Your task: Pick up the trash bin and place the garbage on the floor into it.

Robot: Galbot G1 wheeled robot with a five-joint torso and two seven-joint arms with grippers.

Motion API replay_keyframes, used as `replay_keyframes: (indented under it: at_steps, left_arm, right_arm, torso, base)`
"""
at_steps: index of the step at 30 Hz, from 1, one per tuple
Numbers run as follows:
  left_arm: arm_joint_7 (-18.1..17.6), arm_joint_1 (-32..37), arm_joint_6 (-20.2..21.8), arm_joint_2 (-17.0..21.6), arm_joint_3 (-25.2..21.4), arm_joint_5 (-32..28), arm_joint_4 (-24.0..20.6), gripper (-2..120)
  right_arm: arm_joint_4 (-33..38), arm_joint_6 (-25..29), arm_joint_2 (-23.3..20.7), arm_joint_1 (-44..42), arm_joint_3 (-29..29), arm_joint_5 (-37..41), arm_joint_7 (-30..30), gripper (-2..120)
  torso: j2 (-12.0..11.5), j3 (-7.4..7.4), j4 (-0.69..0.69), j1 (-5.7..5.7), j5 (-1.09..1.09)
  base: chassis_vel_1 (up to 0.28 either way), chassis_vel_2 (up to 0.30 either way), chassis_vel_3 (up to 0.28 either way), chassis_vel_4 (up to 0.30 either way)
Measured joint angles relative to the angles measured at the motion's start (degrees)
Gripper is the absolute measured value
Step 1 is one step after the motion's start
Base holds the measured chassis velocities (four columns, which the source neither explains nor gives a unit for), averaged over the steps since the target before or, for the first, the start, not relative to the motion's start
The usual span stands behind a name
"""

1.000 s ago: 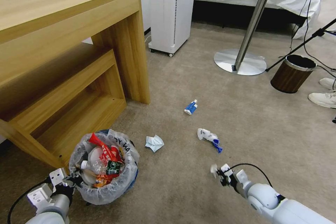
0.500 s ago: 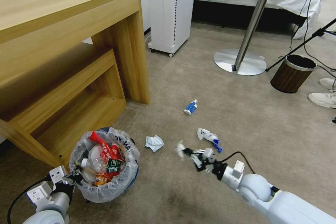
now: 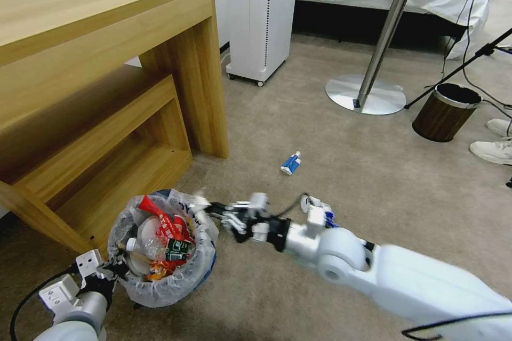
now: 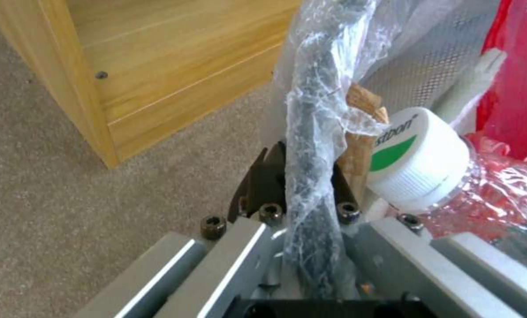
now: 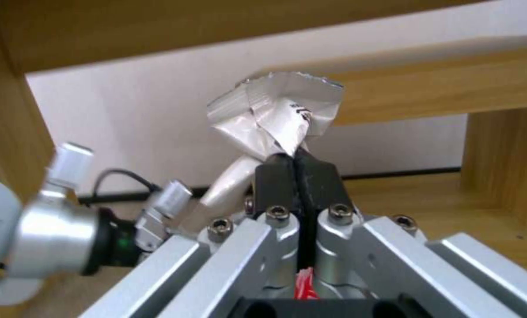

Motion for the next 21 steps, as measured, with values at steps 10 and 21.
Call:
replay_keyframes:
  at_steps: [10, 21]
  left_arm:
    - [0.2, 0.3, -0.2, -0.9, 0.1, 0.4, -0.2, 0]
    - [0.3, 0.4, -0.5, -0.9, 0.2, 0.5, 0.1, 0]
  right_arm:
    - [-8.5, -2.9, 4.3, 5.1, -5.8, 1.1, 4.2, 0]
    - [-13.5, -4.0, 6.5, 3.9, -8.9, 0.4, 6.0, 0]
  torso:
    - [0.0, -0.01, -0.01, 0.00, 0.02]
    - [0.0, 0.00, -0.02, -0.01, 0.02]
  base:
    - [0.000, 0.000, 0.000, 0.000]
    - [0.000, 0.000, 0.000, 0.000]
